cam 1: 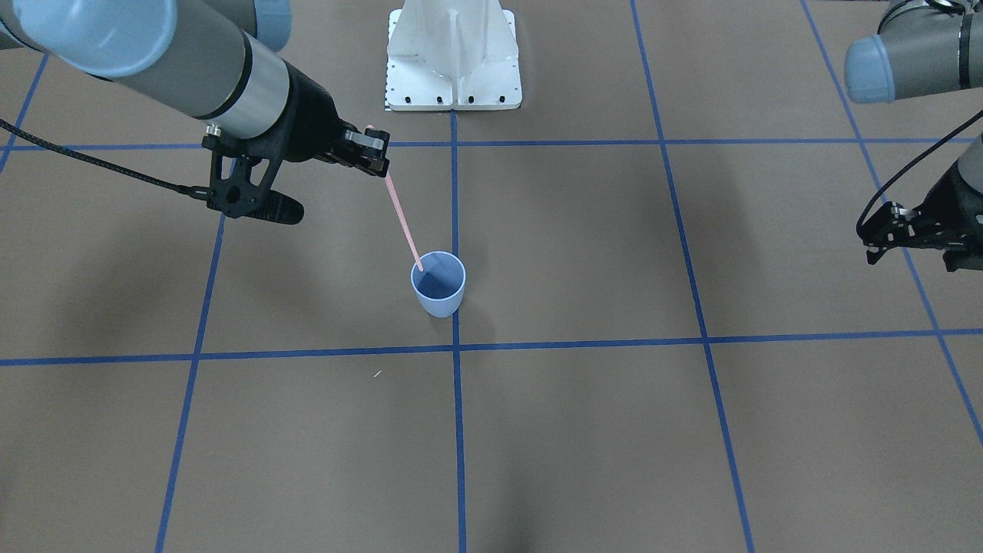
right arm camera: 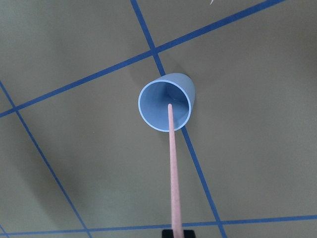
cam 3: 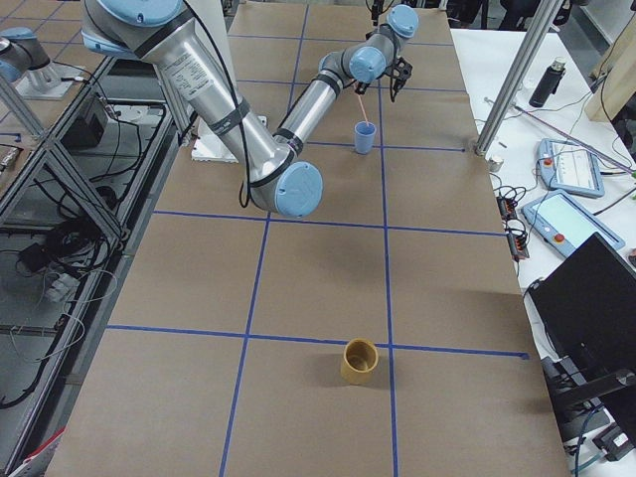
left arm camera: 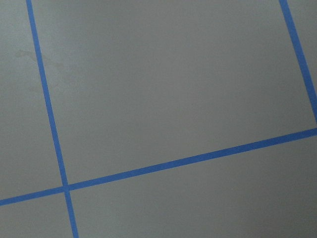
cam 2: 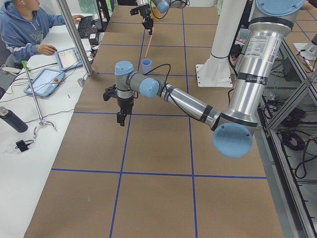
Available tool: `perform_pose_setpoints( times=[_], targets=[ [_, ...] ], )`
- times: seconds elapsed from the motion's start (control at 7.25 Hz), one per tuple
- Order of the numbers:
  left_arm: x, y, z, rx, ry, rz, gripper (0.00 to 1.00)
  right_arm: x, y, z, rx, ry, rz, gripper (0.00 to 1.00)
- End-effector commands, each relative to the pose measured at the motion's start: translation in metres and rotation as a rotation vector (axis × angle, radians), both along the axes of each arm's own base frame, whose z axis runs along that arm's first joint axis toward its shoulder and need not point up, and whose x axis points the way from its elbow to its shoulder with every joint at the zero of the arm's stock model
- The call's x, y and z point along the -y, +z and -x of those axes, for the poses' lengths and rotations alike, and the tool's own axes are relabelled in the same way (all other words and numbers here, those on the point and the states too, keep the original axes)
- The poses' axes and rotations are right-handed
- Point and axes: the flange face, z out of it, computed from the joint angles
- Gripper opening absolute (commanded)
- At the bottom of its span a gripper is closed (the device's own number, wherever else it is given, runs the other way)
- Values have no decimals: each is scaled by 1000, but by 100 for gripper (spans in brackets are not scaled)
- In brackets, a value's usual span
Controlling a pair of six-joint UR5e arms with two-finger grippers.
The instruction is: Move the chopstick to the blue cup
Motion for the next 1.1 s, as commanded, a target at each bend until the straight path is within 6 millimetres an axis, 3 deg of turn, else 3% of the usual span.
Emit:
perform_pose_setpoints(
  times=[0.0, 0.41, 0.83, 0.97],
  targets=[
    [0, -3, 0, -7, -3, -10, 98, 15, 17, 17, 2, -7, 0, 0],
    [-2, -6, -2, -38, 7, 1, 98, 16, 13, 44, -7, -39, 13, 0],
    [-1, -4, -1, -36, 7, 4, 98, 25, 35, 70, 2, -59, -6, 0],
    [-1, -3, -1, -36, 6, 7, 98, 27, 39, 72, 5, -59, -10, 46]
  ],
)
